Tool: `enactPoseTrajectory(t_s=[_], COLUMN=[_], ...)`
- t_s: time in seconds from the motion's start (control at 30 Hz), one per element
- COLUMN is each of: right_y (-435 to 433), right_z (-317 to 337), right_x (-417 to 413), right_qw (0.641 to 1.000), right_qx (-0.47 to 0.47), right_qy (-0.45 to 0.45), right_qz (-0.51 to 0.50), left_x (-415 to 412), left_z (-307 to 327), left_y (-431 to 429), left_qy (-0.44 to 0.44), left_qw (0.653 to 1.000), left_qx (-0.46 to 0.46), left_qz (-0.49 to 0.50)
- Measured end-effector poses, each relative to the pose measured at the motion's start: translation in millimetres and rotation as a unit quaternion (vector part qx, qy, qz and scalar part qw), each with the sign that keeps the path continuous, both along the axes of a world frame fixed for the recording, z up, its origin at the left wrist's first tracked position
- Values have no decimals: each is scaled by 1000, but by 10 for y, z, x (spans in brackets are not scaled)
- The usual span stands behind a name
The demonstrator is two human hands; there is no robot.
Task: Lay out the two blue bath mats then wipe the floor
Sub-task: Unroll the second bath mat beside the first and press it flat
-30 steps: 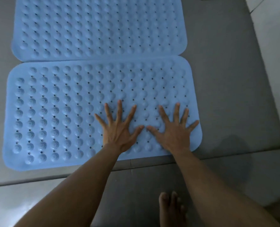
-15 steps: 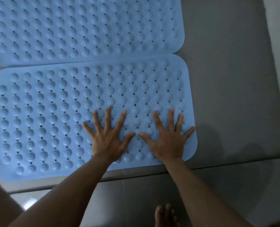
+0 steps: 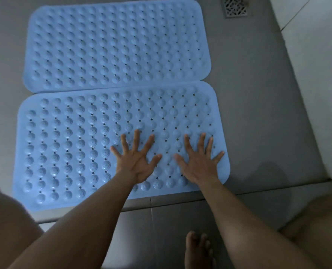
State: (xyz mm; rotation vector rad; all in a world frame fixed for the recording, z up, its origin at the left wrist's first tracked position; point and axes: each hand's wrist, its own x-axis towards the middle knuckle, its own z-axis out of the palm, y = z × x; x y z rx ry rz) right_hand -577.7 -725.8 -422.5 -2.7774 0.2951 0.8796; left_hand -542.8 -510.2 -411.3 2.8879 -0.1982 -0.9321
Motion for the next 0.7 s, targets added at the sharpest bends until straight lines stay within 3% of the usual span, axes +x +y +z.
enactPoseTrajectory(t_s=[0.13,0.37,0.5,0.7], right_y=[143,258,311,295], right_z=[219,837,1728,3643], right_x=[56,338,354,356], right_qw=[1000,999,997,997], right_qx=[-6,-18,7,-6], right_qy=[-1,-43,-72,-78], right_qz=[-13,-17,-17,7], left_x=[196,379,428,468], left_z=[230,739,1609,3461], left_y=[82,160,154,14], left_qy=[3,-68,-101,-103], left_qw=[1000,996,992,991], left_qx=[-12,-46,-55,-60], left_qz=[-13,-35,-49,-53])
